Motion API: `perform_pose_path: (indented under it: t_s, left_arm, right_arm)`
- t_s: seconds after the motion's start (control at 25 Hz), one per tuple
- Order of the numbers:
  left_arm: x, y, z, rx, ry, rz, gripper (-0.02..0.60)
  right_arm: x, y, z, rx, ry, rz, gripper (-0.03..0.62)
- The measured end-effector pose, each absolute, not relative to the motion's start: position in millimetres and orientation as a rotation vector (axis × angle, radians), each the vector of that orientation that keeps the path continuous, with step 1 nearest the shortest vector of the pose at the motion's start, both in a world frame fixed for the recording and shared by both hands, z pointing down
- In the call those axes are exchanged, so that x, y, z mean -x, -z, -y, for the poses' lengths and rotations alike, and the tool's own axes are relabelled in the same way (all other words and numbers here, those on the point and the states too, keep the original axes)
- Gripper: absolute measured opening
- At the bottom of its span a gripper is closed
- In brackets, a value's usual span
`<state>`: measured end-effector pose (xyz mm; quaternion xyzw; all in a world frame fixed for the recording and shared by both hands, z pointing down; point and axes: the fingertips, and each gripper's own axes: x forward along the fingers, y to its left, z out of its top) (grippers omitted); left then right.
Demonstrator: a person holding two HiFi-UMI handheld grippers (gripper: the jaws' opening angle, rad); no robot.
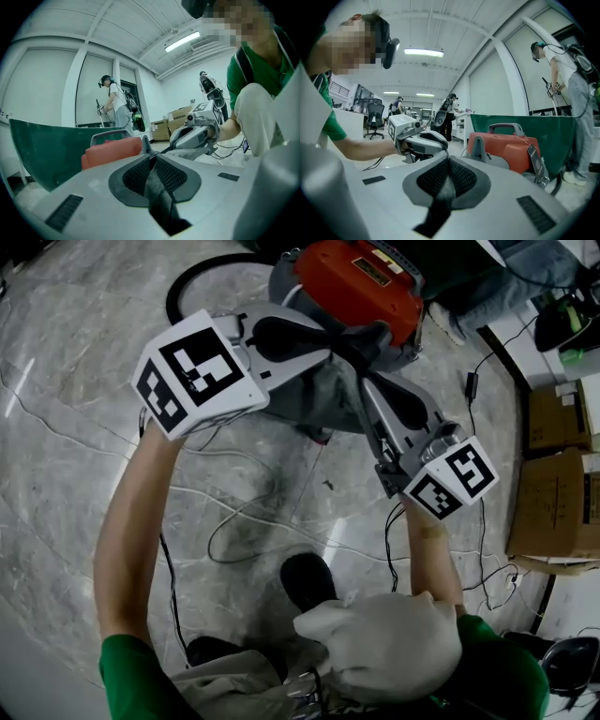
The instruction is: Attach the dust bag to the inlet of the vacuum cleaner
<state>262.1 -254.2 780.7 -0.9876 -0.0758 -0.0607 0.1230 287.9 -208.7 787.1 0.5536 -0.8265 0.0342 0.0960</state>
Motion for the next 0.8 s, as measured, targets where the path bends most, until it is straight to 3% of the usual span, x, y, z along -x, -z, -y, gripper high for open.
perform_pose_path:
  t_s: [0.8]
  left_arm:
    - [-290.2, -780.3, 275.7, 2.929, 0.147, 0.086, 0.052]
  right_arm:
    - [-316.8, -784.3, 226.0, -1.689, -0.171, 2.478, 0.032]
